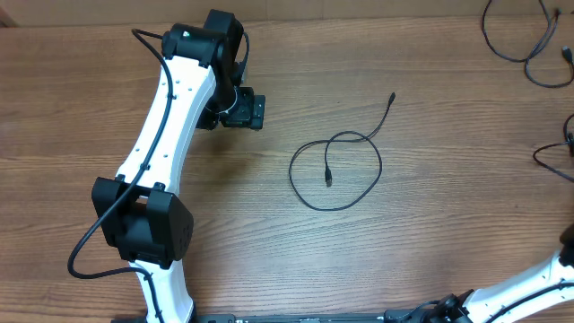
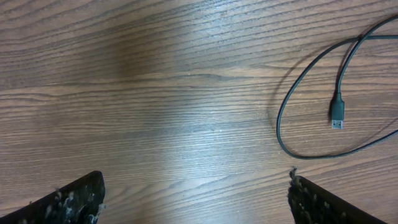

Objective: Untangle cables

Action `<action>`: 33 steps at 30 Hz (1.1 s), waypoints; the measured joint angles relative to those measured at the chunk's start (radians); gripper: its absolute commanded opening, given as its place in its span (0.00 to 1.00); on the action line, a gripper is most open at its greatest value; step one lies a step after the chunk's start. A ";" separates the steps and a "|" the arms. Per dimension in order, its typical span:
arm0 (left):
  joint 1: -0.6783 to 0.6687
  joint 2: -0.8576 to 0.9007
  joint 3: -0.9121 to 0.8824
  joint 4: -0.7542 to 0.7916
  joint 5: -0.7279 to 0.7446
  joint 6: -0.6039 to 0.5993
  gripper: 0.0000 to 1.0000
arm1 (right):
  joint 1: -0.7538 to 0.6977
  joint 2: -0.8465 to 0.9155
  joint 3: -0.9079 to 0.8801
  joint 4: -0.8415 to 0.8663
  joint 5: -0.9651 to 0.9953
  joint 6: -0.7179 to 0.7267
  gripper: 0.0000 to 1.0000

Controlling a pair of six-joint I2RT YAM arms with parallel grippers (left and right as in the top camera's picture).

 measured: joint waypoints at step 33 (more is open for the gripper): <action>-0.026 0.000 0.000 -0.016 0.010 -0.001 0.93 | 0.152 0.140 0.008 0.381 -0.022 0.005 0.04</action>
